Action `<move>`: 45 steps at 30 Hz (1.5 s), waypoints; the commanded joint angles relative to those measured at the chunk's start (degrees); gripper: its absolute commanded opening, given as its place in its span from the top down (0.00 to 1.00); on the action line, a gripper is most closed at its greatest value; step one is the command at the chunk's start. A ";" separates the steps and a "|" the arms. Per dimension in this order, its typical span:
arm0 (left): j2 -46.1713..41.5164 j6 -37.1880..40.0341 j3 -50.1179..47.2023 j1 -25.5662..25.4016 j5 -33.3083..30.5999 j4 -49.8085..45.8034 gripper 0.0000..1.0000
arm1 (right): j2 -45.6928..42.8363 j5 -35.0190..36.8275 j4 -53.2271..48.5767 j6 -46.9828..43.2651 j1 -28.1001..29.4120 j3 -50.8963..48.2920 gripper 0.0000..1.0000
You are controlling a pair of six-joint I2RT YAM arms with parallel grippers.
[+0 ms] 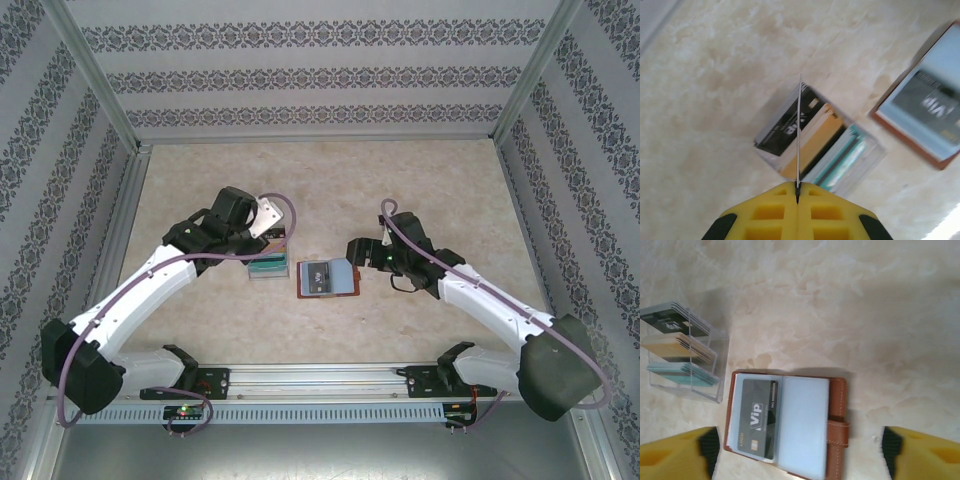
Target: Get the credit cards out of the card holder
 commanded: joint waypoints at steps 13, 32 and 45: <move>13.60 30.97 2.56 0.79 -4.15 7.11 1.00 | -3.61 1.26 -2.37 -0.44 -2.92 -2.37 0.02; 18.49 32.80 1.30 0.80 -7.45 8.12 1.00 | -1.26 -0.60 -1.45 -1.05 -4.63 -2.36 0.02; 24.73 29.29 4.09 1.13 -11.07 11.66 0.85 | -1.50 -1.04 -1.23 -1.05 -5.24 -2.98 0.02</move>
